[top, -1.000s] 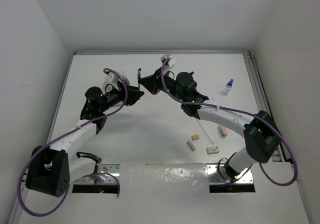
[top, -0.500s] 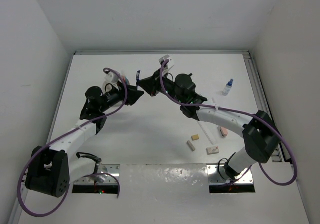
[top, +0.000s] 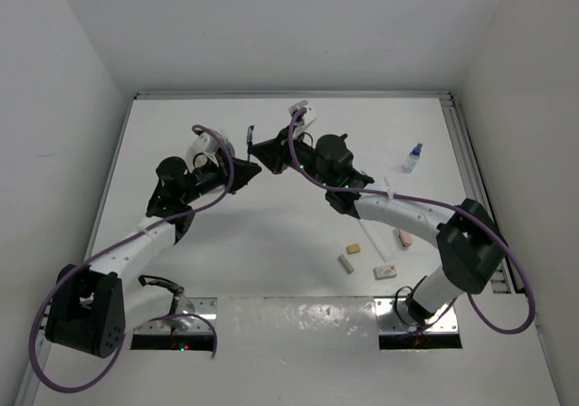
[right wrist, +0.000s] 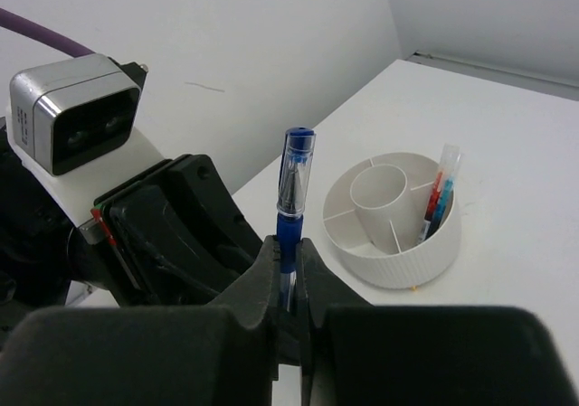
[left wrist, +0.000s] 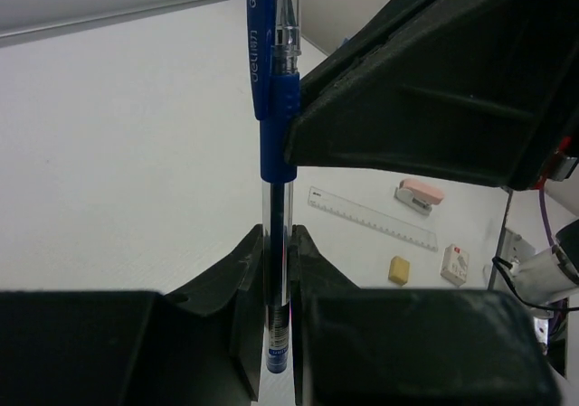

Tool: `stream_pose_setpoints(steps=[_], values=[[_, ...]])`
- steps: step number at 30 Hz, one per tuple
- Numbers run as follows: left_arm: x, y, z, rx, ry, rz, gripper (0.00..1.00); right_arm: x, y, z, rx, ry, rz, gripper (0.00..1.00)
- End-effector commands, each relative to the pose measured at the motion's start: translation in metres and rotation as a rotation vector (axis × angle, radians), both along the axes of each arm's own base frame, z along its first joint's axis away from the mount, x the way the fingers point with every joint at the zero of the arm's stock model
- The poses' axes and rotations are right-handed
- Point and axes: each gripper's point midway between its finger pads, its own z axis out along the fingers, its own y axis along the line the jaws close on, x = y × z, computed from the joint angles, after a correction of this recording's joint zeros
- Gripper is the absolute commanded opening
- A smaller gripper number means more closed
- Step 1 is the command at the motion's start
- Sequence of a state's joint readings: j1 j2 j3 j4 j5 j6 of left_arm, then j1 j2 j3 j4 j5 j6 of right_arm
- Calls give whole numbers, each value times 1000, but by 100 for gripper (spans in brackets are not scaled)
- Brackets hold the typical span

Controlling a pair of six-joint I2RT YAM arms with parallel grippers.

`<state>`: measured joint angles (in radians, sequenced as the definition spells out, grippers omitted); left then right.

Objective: Sort the stationery into containers
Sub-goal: Close the pen cap on the pen.

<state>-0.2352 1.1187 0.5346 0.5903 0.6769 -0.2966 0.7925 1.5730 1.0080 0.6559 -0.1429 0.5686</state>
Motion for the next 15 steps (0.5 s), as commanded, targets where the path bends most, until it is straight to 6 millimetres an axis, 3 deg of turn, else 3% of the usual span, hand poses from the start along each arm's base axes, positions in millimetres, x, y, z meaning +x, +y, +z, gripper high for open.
stream_pose_setpoints(steps=[1,2,3,6,10,15], values=[[16,13,28,-36,-79,94,0,-20,14,9,24,-31,114,6],[15,12,28,-35,-83,94,0,-21,14,7,15,-32,118,11],[16,13,29,-28,-91,97,0,-22,13,7,11,-35,119,27],[16,17,25,-4,-90,111,0,-23,6,3,-28,-47,120,49],[15,17,22,12,-93,113,0,-20,-8,2,-54,-41,109,61],[12,16,14,39,-88,88,0,-4,-25,23,-44,-65,54,68]])
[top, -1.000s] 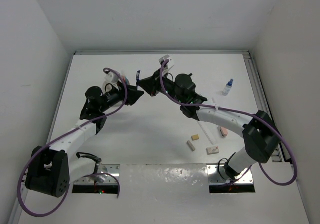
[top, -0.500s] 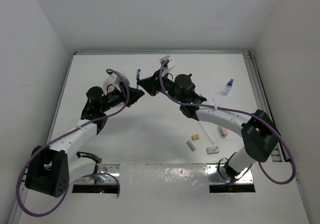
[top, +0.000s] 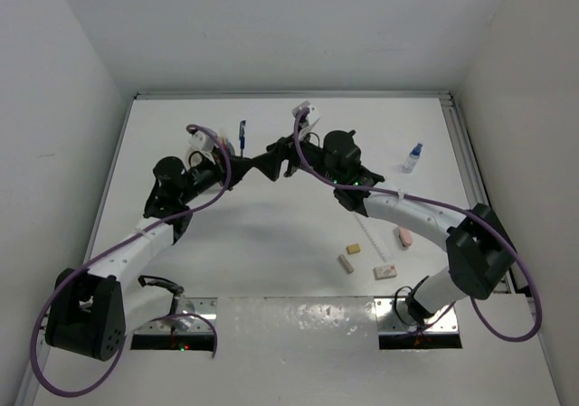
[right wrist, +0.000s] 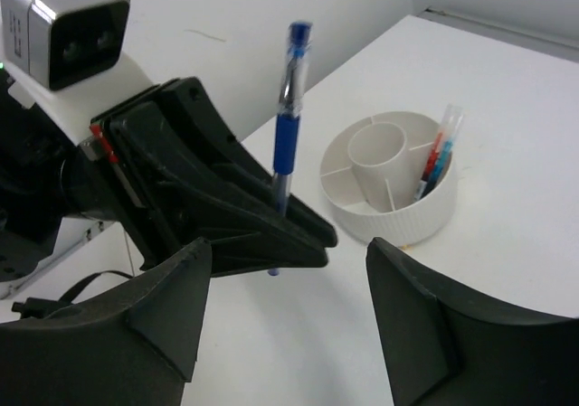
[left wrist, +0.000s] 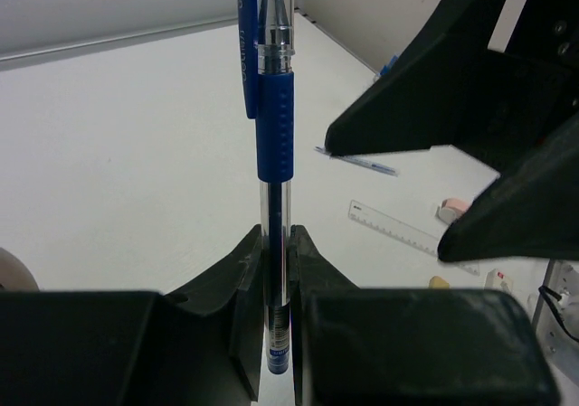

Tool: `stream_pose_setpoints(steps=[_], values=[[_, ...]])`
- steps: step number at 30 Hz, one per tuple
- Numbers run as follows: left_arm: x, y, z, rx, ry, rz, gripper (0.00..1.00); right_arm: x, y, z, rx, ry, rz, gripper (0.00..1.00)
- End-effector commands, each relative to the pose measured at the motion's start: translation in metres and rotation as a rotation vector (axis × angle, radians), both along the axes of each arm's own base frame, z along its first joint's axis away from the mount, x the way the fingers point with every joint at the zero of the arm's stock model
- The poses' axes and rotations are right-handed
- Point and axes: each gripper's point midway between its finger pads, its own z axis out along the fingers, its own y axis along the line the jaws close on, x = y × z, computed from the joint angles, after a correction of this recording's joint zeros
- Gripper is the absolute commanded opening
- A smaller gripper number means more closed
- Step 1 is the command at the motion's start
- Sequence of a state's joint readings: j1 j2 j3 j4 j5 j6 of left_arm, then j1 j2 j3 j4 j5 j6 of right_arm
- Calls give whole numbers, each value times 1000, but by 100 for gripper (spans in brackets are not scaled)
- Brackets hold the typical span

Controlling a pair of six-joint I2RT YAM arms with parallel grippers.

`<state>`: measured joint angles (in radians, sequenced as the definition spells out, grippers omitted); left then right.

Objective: Sort the stationery into containers
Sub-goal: Close the pen cap on the pen.

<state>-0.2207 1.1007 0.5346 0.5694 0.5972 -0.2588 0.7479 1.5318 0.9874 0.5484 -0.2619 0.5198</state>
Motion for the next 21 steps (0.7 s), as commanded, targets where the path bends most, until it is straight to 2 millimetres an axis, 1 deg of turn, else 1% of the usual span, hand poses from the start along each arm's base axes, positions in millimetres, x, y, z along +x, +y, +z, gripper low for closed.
stream_pose_setpoints(steps=[1,2,3,4,5,6,7,10,11,13,14,15,17,20,21], values=[[-2,1,12,24,-62,-16,0,12,-13,51,59,-96,-41,69],[-3,1,11,35,-66,-23,0,20,-15,54,60,-97,-67,69],[-6,0,7,45,-55,-33,0,25,-16,62,74,-100,-73,69],[-7,0,4,54,-49,-40,0,33,-13,72,85,-107,-71,70],[-7,0,0,66,-37,-40,0,34,-10,77,87,-118,-53,72],[-7,1,-2,72,-32,-38,0,36,-6,91,102,-144,-44,74],[-7,1,-3,79,-32,-35,0,39,-1,85,96,-130,-38,75],[-9,1,-5,85,-27,-39,0,45,8,93,119,-120,-32,76],[-9,2,-4,85,-26,-39,0,51,12,82,111,-100,-31,76],[-9,1,-4,83,-25,-39,0,54,17,85,126,-89,-27,76],[-9,1,-3,81,-25,-39,0,58,20,77,118,-72,-29,76],[-9,1,-3,81,-26,-40,0,59,22,78,127,-65,-26,76],[-9,1,-3,80,-27,-38,0,61,25,75,133,-49,-24,76],[-8,1,-2,78,-31,-37,0,59,31,73,134,-38,-5,73],[-8,1,-2,78,-32,-37,0,59,34,70,131,-28,2,70]])
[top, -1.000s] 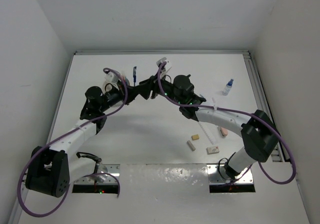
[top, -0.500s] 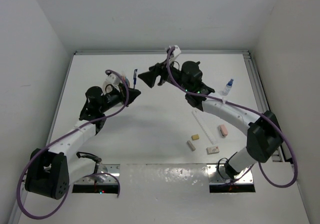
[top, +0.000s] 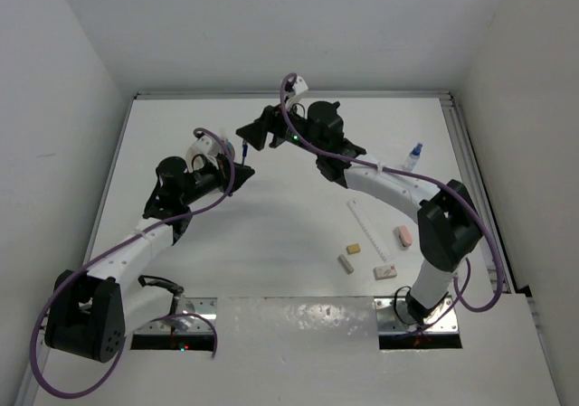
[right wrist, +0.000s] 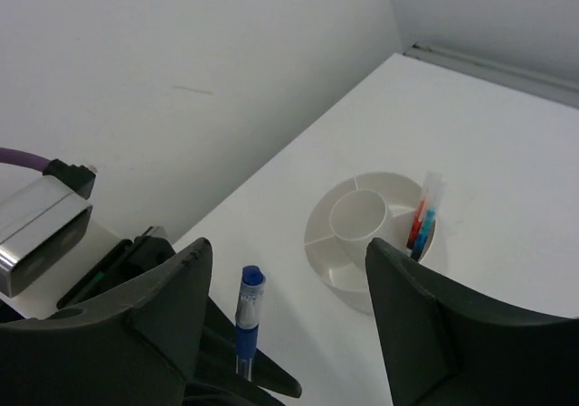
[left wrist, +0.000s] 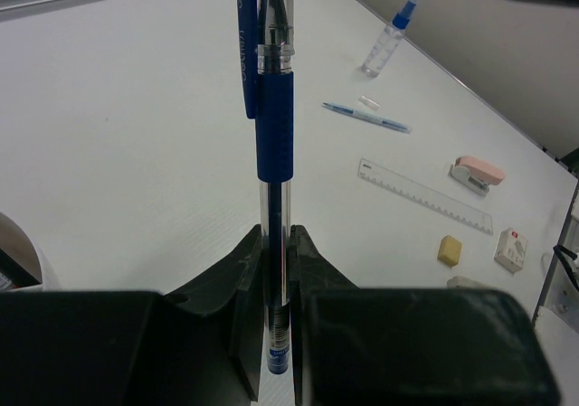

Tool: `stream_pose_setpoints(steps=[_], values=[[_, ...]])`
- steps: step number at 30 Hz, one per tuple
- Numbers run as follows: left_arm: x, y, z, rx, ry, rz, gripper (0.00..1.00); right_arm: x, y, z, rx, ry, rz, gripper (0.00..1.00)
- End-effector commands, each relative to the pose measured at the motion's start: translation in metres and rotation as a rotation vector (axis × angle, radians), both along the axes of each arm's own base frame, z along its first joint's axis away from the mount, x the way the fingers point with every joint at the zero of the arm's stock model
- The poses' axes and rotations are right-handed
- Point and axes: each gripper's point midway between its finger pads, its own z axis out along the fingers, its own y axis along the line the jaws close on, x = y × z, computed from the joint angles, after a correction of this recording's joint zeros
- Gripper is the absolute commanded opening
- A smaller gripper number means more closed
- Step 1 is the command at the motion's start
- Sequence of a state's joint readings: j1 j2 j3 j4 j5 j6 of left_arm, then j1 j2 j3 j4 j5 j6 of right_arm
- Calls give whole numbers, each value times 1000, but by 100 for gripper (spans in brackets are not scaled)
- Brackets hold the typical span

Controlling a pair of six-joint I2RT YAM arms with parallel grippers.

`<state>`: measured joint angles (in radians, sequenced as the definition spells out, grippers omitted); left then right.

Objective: Sort the stationery into containers
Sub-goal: Close the pen cap on the pen.

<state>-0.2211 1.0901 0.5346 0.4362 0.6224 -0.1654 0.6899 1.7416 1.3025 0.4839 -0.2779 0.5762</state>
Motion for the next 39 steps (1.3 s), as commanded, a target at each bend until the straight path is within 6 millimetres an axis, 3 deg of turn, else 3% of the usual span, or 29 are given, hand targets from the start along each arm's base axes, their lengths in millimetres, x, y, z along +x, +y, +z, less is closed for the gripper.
stream_pose_setpoints(steps=[1,9,10,14,16,21,27,39], values=[[1,-1,24,-13,-84,-12,0,-9,12,35,72,-44,51,67],[2,1,25,-15,-88,-2,0,-16,17,25,102,0,66,36],[2,0,26,-16,-88,-2,0,-16,18,24,101,1,67,26],[5,2,32,-30,-96,19,0,-21,19,18,93,11,76,0],[8,4,36,-40,-104,33,0,-25,19,17,90,3,83,0],[16,12,57,-73,-142,56,0,-45,22,-18,-46,-19,110,0],[22,19,85,-120,-224,74,0,-54,16,-45,-65,16,91,0],[20,18,99,-131,-275,48,0,-69,25,-82,-121,65,106,0]])
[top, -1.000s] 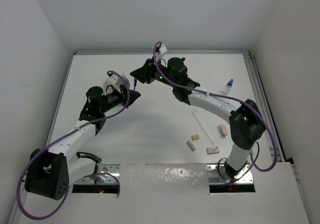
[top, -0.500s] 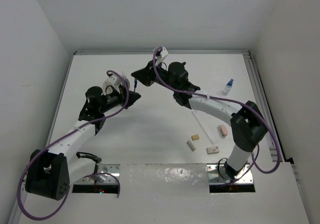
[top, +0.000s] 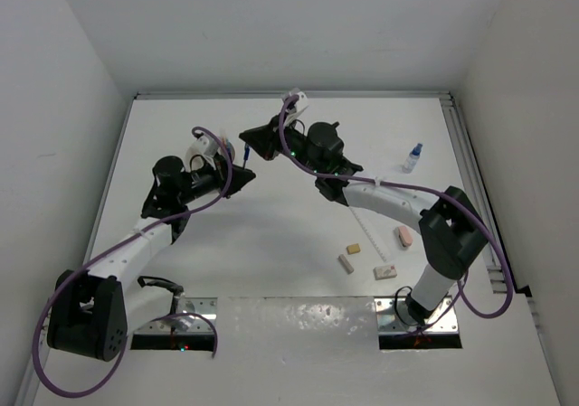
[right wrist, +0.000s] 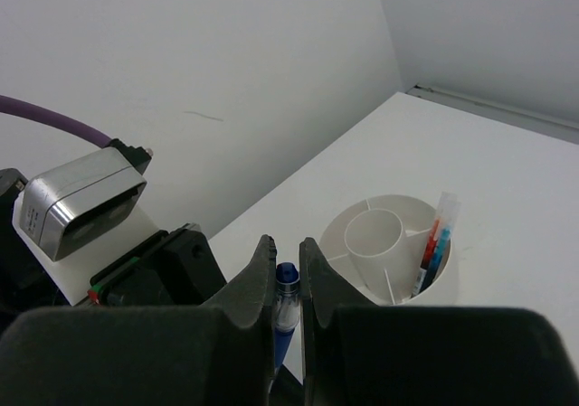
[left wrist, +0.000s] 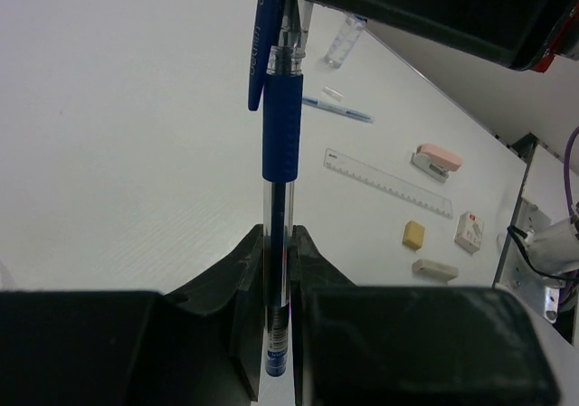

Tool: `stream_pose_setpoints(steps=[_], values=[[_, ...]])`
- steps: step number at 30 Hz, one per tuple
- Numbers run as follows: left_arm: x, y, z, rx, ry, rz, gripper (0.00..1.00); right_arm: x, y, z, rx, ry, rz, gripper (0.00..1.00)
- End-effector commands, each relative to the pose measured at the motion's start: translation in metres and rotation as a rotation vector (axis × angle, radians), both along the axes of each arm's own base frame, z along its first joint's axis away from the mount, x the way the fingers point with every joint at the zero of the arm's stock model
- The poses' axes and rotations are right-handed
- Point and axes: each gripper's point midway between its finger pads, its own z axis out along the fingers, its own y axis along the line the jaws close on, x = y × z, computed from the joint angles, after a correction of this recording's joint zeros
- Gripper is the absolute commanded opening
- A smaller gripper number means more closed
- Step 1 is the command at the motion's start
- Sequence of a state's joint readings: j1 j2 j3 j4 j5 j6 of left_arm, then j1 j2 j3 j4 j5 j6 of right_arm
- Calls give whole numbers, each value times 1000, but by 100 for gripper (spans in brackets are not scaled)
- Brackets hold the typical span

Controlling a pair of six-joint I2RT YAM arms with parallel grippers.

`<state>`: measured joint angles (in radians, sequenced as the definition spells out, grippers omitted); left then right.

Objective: Sort the stationery into containers
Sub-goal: Close the pen cap on the pen.

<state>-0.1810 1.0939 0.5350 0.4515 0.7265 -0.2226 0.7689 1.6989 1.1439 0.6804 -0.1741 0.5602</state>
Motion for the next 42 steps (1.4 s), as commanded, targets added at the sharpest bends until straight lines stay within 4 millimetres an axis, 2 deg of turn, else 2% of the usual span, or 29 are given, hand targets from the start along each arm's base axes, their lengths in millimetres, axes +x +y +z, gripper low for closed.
stream_pose_setpoints(steps=[1,11,27,33,42], values=[[28,18,94,-90,-301,118,0,-42,17,-79,-179,138,134,0],[34,27,100,-94,-325,150,0,-70,16,-124,-268,202,165,0],[34,27,97,-88,-319,152,0,-90,22,-164,-335,264,202,0],[35,29,100,-93,-329,159,0,-103,26,-176,-355,285,231,0],[39,34,103,-86,-346,187,0,-115,21,-199,-415,308,256,0]])
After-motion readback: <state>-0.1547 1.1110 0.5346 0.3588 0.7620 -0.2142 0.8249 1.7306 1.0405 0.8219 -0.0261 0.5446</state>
